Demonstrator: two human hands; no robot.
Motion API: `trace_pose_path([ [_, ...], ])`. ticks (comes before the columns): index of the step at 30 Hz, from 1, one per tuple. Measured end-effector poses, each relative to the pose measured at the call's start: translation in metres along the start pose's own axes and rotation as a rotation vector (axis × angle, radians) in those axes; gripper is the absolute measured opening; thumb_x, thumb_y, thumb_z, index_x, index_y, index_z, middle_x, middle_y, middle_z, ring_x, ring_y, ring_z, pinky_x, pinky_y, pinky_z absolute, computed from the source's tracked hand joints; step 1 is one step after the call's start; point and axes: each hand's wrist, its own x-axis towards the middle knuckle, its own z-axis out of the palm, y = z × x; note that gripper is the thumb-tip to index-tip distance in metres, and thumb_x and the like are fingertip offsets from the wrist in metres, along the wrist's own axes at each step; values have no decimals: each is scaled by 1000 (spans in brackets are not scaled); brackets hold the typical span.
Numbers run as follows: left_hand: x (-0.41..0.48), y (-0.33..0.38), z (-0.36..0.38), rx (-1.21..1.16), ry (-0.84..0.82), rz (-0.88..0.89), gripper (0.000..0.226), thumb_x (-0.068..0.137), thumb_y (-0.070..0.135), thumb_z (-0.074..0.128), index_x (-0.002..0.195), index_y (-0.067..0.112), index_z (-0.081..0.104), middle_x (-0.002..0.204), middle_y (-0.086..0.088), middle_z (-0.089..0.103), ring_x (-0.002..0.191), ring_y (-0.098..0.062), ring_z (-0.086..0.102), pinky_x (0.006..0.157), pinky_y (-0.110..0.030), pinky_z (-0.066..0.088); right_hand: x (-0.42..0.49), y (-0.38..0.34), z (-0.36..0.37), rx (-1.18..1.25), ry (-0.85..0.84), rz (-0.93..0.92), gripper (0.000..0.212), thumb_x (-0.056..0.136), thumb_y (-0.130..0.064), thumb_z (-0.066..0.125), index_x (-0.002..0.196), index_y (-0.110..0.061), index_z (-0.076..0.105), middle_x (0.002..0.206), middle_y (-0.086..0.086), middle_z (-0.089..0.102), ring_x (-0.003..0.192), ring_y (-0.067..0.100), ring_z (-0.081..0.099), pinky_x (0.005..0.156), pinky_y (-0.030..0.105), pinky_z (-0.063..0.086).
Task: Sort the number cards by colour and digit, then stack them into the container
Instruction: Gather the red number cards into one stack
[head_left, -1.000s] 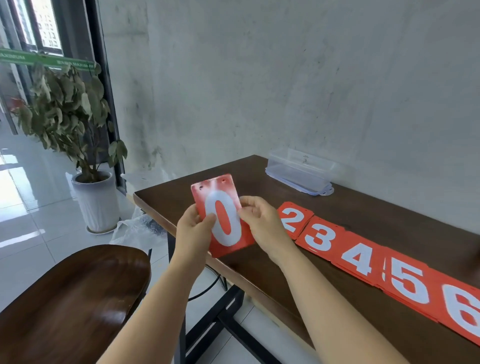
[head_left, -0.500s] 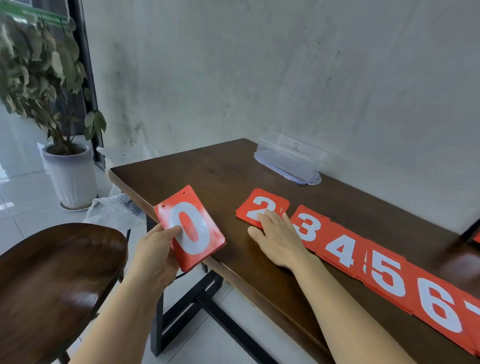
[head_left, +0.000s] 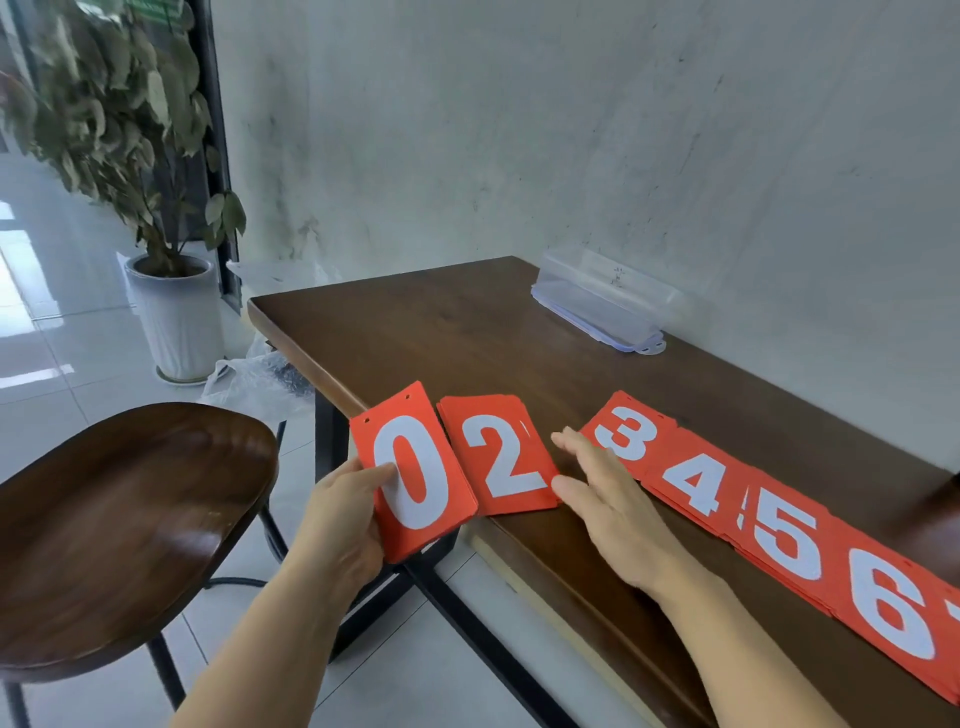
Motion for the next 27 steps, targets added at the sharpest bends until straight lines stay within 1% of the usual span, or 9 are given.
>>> trace_pose_path([
  [3,-5,-6,7,15,23,20,22,97,10,54,119,13,55,107,-10,67,93,-33,65,60,-41,55,14,-1,2,13,-64,61,55,99,-55,34,150,-40,20,157,-11,20,146,14,18,118,46,25],
  [9,-14,-3,21,4,4,85,23,98,1,50,114,18,52,90,-1,64,78,-22,62,52,-33,50,26,-20,15,19,-131,30,55,100,-52,30,152,-38,15,161,-12,9,149,17,-2,119,46,7],
  [12,-14,-3,24,-11,0,79,28,99,2,48,122,17,51,94,-3,63,80,-22,60,54,-34,50,25,-26,22,35,-162,-10,54,101,-53,27,152,-40,13,161,-14,7,149,15,-5,119,46,5],
  [16,-17,-8,24,-9,7,88,37,101,12,48,138,16,47,114,-7,61,85,-24,61,56,-35,53,18,-36,35,56,-175,-58,61,98,-58,25,153,-36,10,161,-15,7,148,10,-4,120,41,3],
  [18,-19,-10,24,-20,-3,97,39,102,14,48,141,18,45,118,-7,62,87,-26,63,56,-35,55,11,-40,37,98,-177,-57,72,87,-63,21,153,-36,11,160,-16,8,148,8,-5,119,40,2],
  [21,-26,-14,27,-46,-30,123,36,103,13,44,138,21,47,116,-7,65,90,-27,65,55,-34,56,-1,-42,43,164,-169,-80,73,83,-59,22,153,-37,13,159,-18,9,146,2,-5,118,33,1],
  [24,-35,-18,29,-65,-34,146,30,101,12,44,129,25,47,109,-5,65,89,-27,66,57,-36,59,-9,-44,50,27,-168,-162,74,85,-53,19,154,-31,9,158,-19,6,135,-12,-6,112,19,-5],
  [26,-37,-20,28,-58,-41,146,37,100,11,45,134,25,46,114,-8,64,93,-31,65,63,-41,59,-12,-44,52,-69,-152,-221,72,87,-51,17,154,-28,7,161,-15,4,135,-14,-5,114,17,-6],
  [27,-38,-20,27,-47,-50,153,40,99,10,45,135,26,45,114,-8,64,93,-31,65,62,-40,59,-14,-43,51,-100,-148,-235,72,87,-50,17,155,-27,8,161,-14,5,135,-14,-4,114,17,-6],
])
